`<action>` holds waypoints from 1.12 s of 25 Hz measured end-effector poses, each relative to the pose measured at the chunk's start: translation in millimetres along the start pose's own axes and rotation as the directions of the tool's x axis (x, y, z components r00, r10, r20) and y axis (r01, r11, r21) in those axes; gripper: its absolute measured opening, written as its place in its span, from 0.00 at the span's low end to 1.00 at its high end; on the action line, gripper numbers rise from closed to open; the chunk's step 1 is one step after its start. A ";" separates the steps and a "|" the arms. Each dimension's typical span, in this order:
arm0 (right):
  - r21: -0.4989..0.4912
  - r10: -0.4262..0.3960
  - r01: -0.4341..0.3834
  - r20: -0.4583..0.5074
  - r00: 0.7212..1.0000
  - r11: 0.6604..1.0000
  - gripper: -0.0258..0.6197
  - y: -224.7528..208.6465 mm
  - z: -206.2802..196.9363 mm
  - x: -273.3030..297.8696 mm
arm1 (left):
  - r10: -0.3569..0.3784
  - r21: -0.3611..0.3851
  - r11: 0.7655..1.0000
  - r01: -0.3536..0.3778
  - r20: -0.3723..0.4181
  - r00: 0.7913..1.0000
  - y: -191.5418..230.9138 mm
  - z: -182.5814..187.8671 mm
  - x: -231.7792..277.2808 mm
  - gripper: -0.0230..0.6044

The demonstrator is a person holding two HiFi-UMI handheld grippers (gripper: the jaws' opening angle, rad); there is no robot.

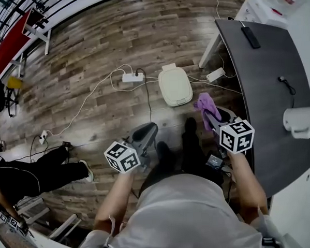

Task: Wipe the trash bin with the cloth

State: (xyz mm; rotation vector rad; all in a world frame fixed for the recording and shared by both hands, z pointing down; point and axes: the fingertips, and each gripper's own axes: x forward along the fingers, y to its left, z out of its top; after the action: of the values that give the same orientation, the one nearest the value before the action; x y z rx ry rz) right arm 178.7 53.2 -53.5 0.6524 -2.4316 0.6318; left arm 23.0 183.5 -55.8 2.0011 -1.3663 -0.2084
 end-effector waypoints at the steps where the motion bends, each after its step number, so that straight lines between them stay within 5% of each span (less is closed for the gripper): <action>1: 0.002 0.006 -0.006 -0.007 1.000 1.000 0.21 -9.7 1.6 6.6 | 0.010 0.002 1.000 -0.010 -0.002 1.000 3.6 2.1 8.0 0.09; 18: -0.001 0.154 -0.157 -0.166 0.974 0.988 0.21 -127.3 39.0 133.5 | 0.198 -0.078 0.977 -0.199 -0.029 0.980 76.7 21.6 138.0 0.09; 28: -0.012 0.114 -0.120 -0.230 0.966 0.993 0.21 -137.5 -0.4 243.9 | 0.144 -0.116 0.982 -0.152 -0.077 0.987 172.5 -15.0 186.7 0.09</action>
State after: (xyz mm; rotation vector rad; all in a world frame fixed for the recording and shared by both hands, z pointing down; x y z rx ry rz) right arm 76.4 -128.6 133.3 0.4025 -2.2693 0.6824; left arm -19.6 -7.0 107.7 1.7826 -1.4180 -0.1498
